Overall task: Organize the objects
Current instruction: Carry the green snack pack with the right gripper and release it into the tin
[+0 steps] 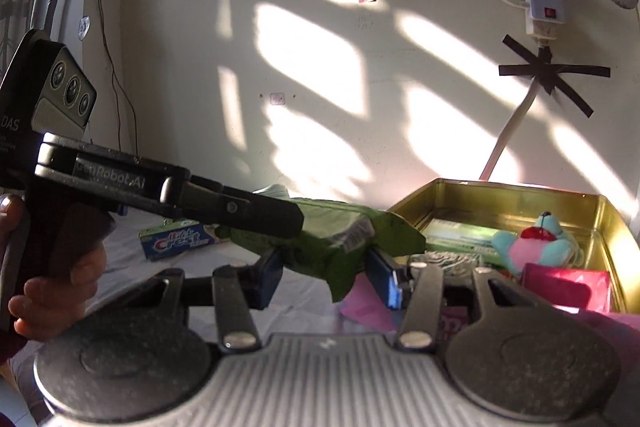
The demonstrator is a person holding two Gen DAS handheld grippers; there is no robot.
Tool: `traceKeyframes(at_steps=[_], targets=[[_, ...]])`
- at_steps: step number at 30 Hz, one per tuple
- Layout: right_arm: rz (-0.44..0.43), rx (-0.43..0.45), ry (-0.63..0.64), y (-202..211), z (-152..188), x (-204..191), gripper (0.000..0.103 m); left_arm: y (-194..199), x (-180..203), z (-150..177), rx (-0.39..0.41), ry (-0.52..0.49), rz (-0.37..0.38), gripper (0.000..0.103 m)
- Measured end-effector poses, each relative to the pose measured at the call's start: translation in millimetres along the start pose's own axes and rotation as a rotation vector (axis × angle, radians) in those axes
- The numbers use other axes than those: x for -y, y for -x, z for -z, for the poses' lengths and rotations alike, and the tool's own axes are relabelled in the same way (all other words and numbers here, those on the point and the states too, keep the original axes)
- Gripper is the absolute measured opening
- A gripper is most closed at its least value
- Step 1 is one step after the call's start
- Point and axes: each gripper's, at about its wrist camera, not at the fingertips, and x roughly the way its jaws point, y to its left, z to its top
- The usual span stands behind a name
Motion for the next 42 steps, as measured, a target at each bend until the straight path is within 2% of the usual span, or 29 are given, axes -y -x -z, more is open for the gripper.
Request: traceKeyframes(at_steps=[2, 5, 11, 17, 21, 24, 29, 42], targets=[[0.044, -0.002, 0.002, -4.3, -6.6, 20.4, 0.048, -28.1, 13.5, -11.5, -0.028, -0.038, -0.001, 0.075], [0.088, -0.06, -0.027, -21.2, -9.7, 55.9, 0.05, -71.0, 25.4, -22.1, -0.09, -0.051, 0.007, 0.075], [0.103, -0.212, -0.147, -51.3, -13.1, 124.8, 0.05, -142.1, 32.1, -30.8, -0.202, -0.04, 0.001, 0.075], [0.173, -0.295, -0.136, -80.4, -18.9, 154.2, 0.048, -184.3, 42.3, -41.4, -0.207, -0.09, -0.067, 0.076], [0.283, -0.295, -0.11, -98.7, -25.2, 169.7, 0.049, -204.4, 44.3, -53.9, -0.182, -0.118, -0.181, 0.076], [0.271, -0.256, -0.167, -90.4, -25.5, 177.1, 0.056, -195.9, 45.3, -56.2, -0.168, -0.107, -0.194, 0.076], [0.25, -0.197, -0.172, -61.1, -18.2, 161.2, 0.056, -164.8, 58.2, -48.1, -0.123, -0.184, -0.248, 0.076], [0.242, -0.073, -0.223, 10.6, 3.8, 104.1, 0.057, -82.6, 77.4, -16.6, -0.036, -0.247, -0.355, 0.08]])
